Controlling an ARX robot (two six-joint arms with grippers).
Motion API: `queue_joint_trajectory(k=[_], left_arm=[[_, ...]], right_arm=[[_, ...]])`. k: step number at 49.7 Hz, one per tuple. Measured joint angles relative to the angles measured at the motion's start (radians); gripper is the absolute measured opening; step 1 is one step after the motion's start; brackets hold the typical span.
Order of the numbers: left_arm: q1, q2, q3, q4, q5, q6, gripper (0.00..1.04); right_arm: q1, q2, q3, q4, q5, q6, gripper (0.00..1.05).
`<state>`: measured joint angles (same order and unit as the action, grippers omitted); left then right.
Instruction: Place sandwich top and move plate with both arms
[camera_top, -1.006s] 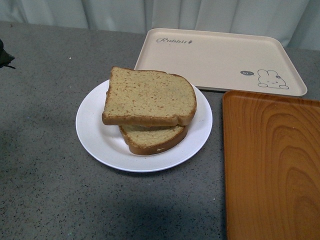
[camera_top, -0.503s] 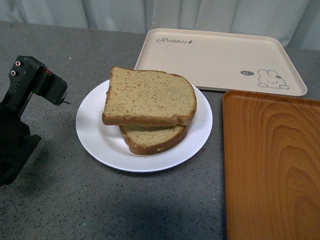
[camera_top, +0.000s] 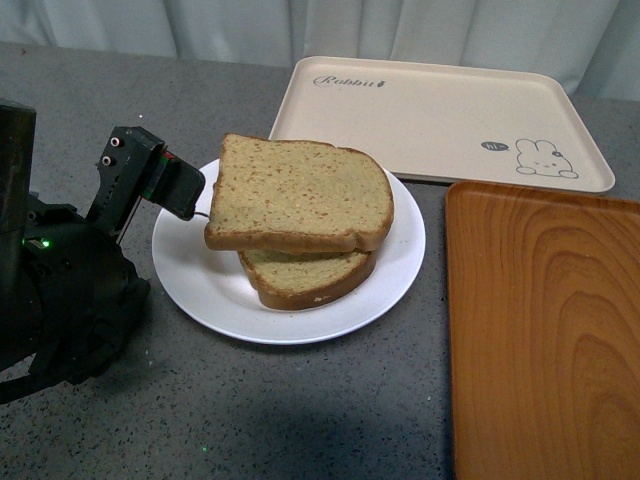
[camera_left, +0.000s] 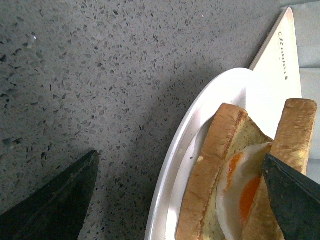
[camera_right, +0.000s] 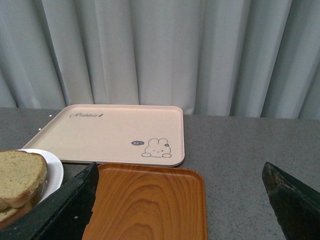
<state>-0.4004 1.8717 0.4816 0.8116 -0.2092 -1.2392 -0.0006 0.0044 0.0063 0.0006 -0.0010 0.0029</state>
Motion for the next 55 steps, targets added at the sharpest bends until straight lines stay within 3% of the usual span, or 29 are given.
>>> queue_joint_trajectory(k=[36, 40, 48, 55], left_arm=[[-0.042, 0.013, 0.027, -0.020, -0.007, -0.109, 0.98], [-0.042, 0.015, 0.026, -0.024, -0.007, -0.116, 0.90], [-0.041, 0.024, 0.023, -0.032, -0.001, -0.134, 0.63], [-0.040, 0.026, 0.019, -0.032, -0.001, -0.143, 0.34]], right_arm=[[0.000, 0.000, 0.000, 0.000, 0.000, 0.000, 0.96], [0.000, 0.000, 0.000, 0.000, 0.000, 0.000, 0.96], [0.000, 0.000, 0.000, 0.000, 0.000, 0.000, 0.96], [0.000, 0.000, 0.000, 0.000, 0.000, 0.000, 0.96]])
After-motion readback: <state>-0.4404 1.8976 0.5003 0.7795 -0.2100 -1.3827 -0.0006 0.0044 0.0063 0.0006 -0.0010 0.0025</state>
